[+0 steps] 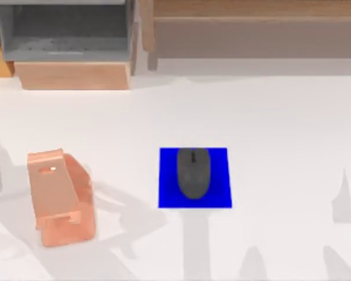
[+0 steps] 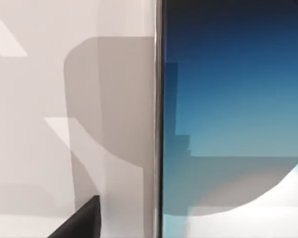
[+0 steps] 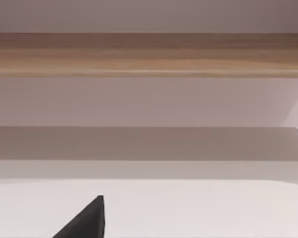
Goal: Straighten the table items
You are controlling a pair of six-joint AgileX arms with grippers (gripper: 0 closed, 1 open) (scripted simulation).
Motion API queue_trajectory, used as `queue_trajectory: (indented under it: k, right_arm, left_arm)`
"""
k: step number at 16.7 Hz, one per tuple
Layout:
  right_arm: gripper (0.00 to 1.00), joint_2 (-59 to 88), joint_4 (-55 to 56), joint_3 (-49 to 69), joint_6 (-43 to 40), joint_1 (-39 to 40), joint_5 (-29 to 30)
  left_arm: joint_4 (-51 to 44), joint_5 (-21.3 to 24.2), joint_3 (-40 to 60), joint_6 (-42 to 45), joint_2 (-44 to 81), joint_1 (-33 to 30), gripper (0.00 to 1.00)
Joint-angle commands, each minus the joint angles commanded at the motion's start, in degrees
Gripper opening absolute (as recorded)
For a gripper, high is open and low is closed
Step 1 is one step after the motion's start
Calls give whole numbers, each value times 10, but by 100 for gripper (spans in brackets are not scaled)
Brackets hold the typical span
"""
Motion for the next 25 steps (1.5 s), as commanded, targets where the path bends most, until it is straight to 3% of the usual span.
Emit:
queue_trajectory:
  k: [12, 20, 25]
  right_arm:
    - [100, 0, 0, 0, 0, 0, 0]
    - [100, 0, 0, 0, 0, 0, 0]
    - [100, 0, 0, 0, 0, 0, 0]
  left_arm:
    - [0, 0, 0, 0, 0, 0, 2]
    - [0, 0, 0, 0, 0, 0, 0]
    - [-48, 6, 19, -5, -30, -2, 0]
